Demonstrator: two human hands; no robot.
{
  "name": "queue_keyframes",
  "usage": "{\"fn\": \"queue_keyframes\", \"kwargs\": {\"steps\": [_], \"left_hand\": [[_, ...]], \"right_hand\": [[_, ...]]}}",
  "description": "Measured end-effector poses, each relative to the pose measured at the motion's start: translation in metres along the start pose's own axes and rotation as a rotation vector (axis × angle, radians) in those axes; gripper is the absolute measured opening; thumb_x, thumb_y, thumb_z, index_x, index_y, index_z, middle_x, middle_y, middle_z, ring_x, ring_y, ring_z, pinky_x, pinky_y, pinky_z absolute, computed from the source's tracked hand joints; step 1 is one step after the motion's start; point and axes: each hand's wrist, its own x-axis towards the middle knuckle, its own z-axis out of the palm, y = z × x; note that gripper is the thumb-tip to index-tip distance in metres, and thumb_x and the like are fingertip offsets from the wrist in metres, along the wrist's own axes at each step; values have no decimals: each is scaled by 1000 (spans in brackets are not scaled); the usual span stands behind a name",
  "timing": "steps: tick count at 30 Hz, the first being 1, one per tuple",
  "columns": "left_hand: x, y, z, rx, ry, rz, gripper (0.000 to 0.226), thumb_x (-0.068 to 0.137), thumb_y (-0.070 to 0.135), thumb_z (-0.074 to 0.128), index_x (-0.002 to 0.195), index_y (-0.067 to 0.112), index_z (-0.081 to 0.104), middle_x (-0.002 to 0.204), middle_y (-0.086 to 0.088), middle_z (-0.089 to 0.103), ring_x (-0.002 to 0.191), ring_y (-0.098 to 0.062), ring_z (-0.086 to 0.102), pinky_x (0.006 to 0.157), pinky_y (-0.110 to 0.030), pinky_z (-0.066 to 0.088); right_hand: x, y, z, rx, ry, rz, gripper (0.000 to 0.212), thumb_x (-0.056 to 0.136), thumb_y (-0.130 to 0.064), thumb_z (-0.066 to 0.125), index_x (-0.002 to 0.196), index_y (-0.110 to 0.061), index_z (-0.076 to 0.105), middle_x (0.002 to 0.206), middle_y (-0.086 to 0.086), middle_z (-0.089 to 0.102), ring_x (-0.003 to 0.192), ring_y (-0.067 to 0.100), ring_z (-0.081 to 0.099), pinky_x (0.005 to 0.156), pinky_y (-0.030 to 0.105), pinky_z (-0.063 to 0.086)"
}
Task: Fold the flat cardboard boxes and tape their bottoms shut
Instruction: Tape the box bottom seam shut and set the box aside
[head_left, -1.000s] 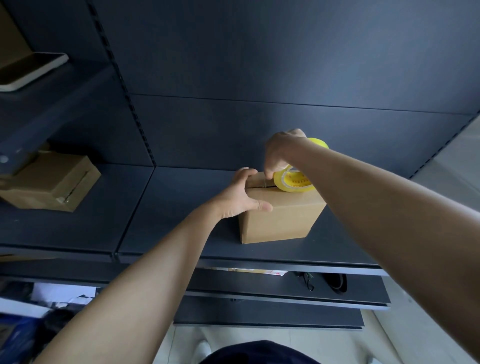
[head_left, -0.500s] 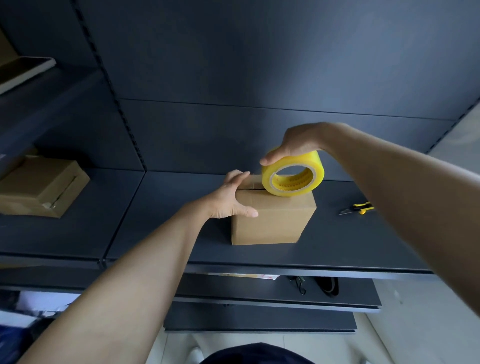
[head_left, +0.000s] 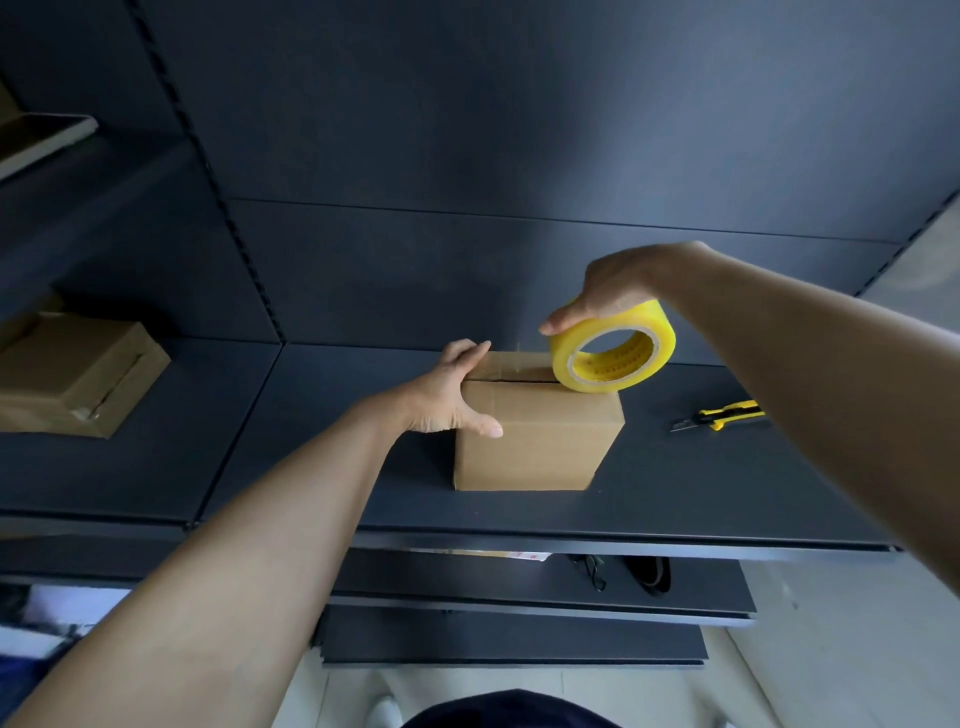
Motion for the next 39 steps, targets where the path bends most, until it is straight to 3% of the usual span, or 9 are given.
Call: {"fn": "queue_keyframes", "kwargs": {"steps": [6, 11, 16, 24, 32, 39], "left_hand": [[1, 2, -1, 7, -9, -7, 113, 71, 38, 81, 153, 30, 3, 149, 25, 1, 141, -8, 13, 108, -23, 20], [-1, 1, -7, 17, -21, -23, 110, 72, 37, 80, 152, 30, 6, 146, 26, 3, 140, -9, 18, 108, -24, 24], [-3, 7, -9, 74, -26, -38, 108, 72, 38, 78, 151, 33, 6, 147, 27, 1, 139, -11, 20, 104, -25, 30], [-6, 10, -9, 81, -21, -46, 107, 70, 38, 80, 150, 34, 9, 147, 26, 3, 136, -13, 25, 100, -24, 33], [-9, 13, -11, 91, -7, -61, 103, 71, 34, 79, 150, 32, 11, 146, 24, 6, 126, -9, 30, 93, -23, 34], [-9, 14, -11, 81, -12, -86, 104, 71, 31, 80, 149, 33, 11, 145, 23, 6, 121, -11, 33, 89, -25, 40]], "right_hand": [[1, 12, 0, 60, -13, 32, 53, 69, -79, 52, 77, -27, 54, 92, -1, 56, 100, 26, 54, 92, 41, 44], [-4, 26, 4, -25, 20, 105, 57, 62, -78, 65, 73, -22, 56, 78, -2, 56, 73, 19, 56, 71, 32, 43], [4, 37, 20, 34, 25, 105, 68, 55, -85, 63, 73, -20, 59, 79, 1, 60, 79, 22, 60, 77, 35, 46], [4, 35, 23, -6, -65, 126, 62, 61, -83, 60, 72, -22, 50, 79, -2, 52, 96, 26, 56, 78, 33, 41], [8, 57, 24, 73, -79, 146, 70, 47, -89, 61, 77, -26, 59, 88, -1, 60, 94, 25, 59, 94, 43, 48], [5, 70, 37, 109, -46, 145, 67, 50, -84, 67, 79, -24, 59, 86, -1, 60, 90, 26, 59, 88, 40, 49]]}}
